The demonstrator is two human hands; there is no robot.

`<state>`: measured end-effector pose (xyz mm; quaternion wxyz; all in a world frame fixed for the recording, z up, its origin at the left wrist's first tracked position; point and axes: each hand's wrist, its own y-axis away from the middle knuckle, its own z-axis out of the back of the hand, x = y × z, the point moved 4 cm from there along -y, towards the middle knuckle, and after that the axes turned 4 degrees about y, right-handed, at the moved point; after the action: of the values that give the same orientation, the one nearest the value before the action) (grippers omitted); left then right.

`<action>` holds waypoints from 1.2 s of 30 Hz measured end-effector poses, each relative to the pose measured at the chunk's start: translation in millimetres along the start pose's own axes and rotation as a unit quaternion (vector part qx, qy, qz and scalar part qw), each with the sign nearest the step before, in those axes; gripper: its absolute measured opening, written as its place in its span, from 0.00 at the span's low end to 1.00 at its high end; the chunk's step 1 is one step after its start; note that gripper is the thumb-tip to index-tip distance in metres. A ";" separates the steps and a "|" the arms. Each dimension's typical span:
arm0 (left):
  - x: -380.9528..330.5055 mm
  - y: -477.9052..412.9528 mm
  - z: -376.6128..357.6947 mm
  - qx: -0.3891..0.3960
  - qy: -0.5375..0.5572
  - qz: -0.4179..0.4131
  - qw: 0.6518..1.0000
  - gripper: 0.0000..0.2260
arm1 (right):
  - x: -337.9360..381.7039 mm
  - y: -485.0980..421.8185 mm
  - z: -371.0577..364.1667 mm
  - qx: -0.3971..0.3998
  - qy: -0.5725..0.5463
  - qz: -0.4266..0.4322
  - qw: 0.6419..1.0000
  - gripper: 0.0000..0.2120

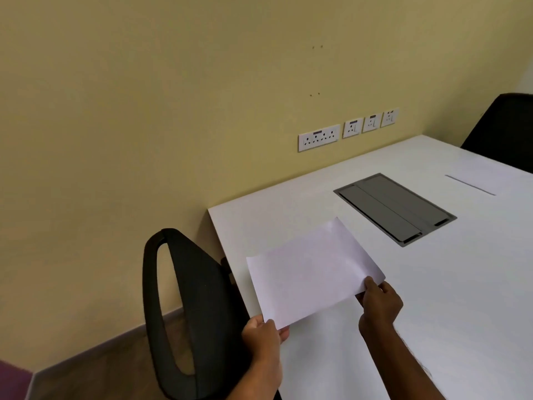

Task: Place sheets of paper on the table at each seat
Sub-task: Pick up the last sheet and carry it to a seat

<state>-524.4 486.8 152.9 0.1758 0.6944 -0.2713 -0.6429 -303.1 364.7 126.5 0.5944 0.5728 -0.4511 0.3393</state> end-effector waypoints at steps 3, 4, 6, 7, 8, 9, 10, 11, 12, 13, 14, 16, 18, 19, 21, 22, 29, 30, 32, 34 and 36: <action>15.5 -19.1 -12.0 -0.026 0.004 0.016 1.000 0.13 | -19.8 -24.8 -10.9 0.009 0.023 0.007 1.000 0.08; 20.2 -24.6 -14.5 -0.036 0.008 0.023 0.999 0.12 | -26.1 -31.7 -13.5 0.011 0.028 0.005 1.000 0.08; 29.9 -36.4 -20.0 -0.055 0.007 0.029 0.998 0.12 | -41.0 -48.2 -19.4 0.018 0.043 0.001 0.999 0.10; 33.6 -42.3 -22.2 -0.066 0.005 0.028 0.997 0.12 | -48.7 -56.0 -22.6 0.024 0.052 -0.001 0.998 0.11; 36.9 -49.0 -23.8 -0.077 0.003 0.027 0.997 0.11 | -55.9 -63.0 -26.5 0.031 0.061 -0.003 0.998 0.12; 39.8 -55.0 -24.7 -0.086 0.001 0.026 0.996 0.11 | -61.7 -68.5 -29.6 0.037 0.067 -0.004 0.997 0.13; 42.8 -61.5 -26.0 -0.095 0.000 0.024 0.995 0.10 | -67.5 -73.7 -33.7 0.042 0.072 -0.005 0.997 0.13; 45.9 -67.4 -27.4 -0.105 0.000 0.023 0.994 0.10 | -72.8 -78.4 -37.3 0.045 0.077 -0.006 0.996 0.13; 48.9 -73.3 -28.7 -0.115 0.000 0.021 0.993 0.10 | -77.6 -83.0 -41.3 0.048 0.084 -0.006 0.995 0.14; 51.5 -78.7 -29.6 -0.125 0.001 0.019 0.992 0.09 | -82.0 -87.2 -45.4 0.051 0.094 -0.003 0.994 0.16; 53.6 -83.0 -30.1 -0.133 0.000 0.018 0.991 0.09 | -85.8 -90.8 -48.4 0.056 0.103 0.000 0.993 0.16; 58.8 -91.9 -32.2 -0.144 -0.008 0.011 0.990 0.08 | -94.3 -98.7 -52.5 0.064 0.124 0.010 0.990 0.16; 64.1 -101.6 -33.0 -0.155 -0.024 0.003 0.988 0.09 | -101.8 -104.5 -53.6 0.065 0.161 0.034 0.984 0.15; 66.6 -106.3 -32.9 -0.159 -0.035 0.000 0.987 0.09 | -104.5 -106.4 -53.1 0.064 0.185 0.049 0.980 0.15; 73.3 -114.5 -33.0 -0.168 -0.073 -0.004 0.983 0.07 | -109.8 -110.5 -52.3 0.062 0.225 0.084 0.969 0.16; 77.2 -117.8 -33.0 -0.173 -0.099 -0.005 0.980 0.07 | -110.0 -111.0 -52.0 0.061 0.243 0.099 0.963 0.15; 89.3 -131.6 -33.2 -0.173 -0.204 -0.053 0.962 0.11 | -108.1 -109.2 -58.7 0.110 0.365 0.169 0.909 0.17; 89.1 -132.5 -35.1 -0.169 -0.212 -0.063 0.961 0.11 | -107.7 -108.1 -59.9 0.118 0.388 0.183 0.895 0.20; 90.6 -134.4 -38.5 -0.163 -0.231 -0.076 0.956 0.13 | -107.6 -107.4 -61.0 0.125 0.433 0.229 0.863 0.25; 91.6 -134.7 -40.8 -0.154 -0.262 -0.085 0.949 0.15 | -107.1 -106.4 -61.3 0.130 0.473 0.284 0.824 0.28; 91.0 -134.2 -42.4 -0.155 -0.325 -0.107 0.927 0.19 | -107.4 -106.3 -61.6 0.132 0.507 0.328 0.786 0.27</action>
<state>-459.8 533.6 5.5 0.1136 0.4365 -0.1349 -0.8822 -235.2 425.6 -8.7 0.5088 0.2085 -0.1958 0.8120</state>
